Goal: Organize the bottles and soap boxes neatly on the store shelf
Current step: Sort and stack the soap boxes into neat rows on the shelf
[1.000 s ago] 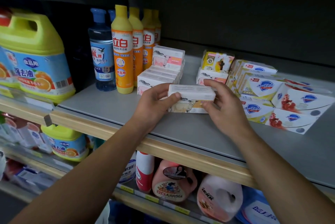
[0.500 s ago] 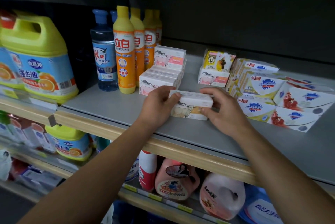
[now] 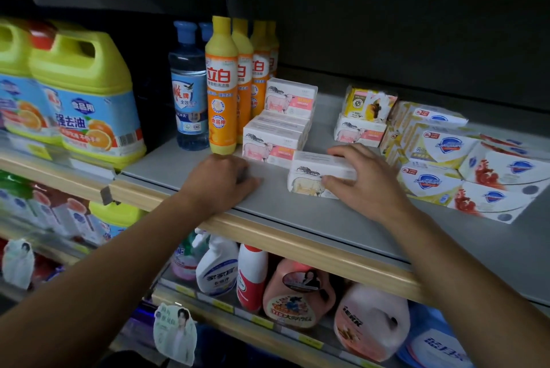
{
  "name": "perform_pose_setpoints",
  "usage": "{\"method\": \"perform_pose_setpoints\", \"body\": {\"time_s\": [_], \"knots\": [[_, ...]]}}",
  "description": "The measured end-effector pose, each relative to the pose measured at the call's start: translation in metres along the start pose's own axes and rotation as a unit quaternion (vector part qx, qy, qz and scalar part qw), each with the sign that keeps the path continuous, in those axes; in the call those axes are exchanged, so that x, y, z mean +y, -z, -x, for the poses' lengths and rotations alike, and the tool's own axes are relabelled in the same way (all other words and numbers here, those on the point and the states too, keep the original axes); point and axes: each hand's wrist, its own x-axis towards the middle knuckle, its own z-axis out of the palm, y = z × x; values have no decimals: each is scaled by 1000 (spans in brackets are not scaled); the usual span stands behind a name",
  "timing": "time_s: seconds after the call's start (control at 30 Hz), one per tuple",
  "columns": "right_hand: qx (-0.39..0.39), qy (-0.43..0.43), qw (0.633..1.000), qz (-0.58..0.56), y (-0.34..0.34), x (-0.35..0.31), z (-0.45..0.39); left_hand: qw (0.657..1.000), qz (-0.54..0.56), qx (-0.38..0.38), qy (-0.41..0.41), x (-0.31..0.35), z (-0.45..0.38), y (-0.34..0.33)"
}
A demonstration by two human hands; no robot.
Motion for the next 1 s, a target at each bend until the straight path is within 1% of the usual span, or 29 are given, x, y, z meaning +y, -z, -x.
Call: {"method": "perform_pose_setpoints", "body": {"time_s": [0.07, 0.1, 0.17, 0.3, 0.4, 0.5, 0.57, 0.77, 0.9, 1.0], "knots": [[-49, -1, 998, 37, 1, -6, -6, 1000, -25, 1, -12, 1, -1, -3], [-62, -3, 997, 36, 2, -8, -9, 999, -28, 6, -15, 0, -1, -4], [-58, -7, 998, 16, 7, -13, -12, 999, -28, 16, -16, -2, -2, -6], [34, -13, 999, 3, 23, -17, -20, 999, -40, 0, -12, -4, -3, -8], [101, -14, 995, -3, 29, -27, -42, 999, -39, -12, -3, -5, -5, -9], [136, -5, 991, -16, 25, -42, -75, 999, -39, -25, 0, -6, -7, -11], [127, -5, 992, -2, 17, -48, -101, 999, -34, -25, 0, -7, -8, -13], [61, -23, 996, 68, -18, -50, -164, 999, -17, -31, 1, -8, -9, -15], [1, -31, 991, 133, -38, -42, -180, 999, -17, -35, -4, -8, -10, -13], [-5, -34, 989, 144, -45, -35, -181, 999, -20, -38, -7, -8, -10, -13]]}}
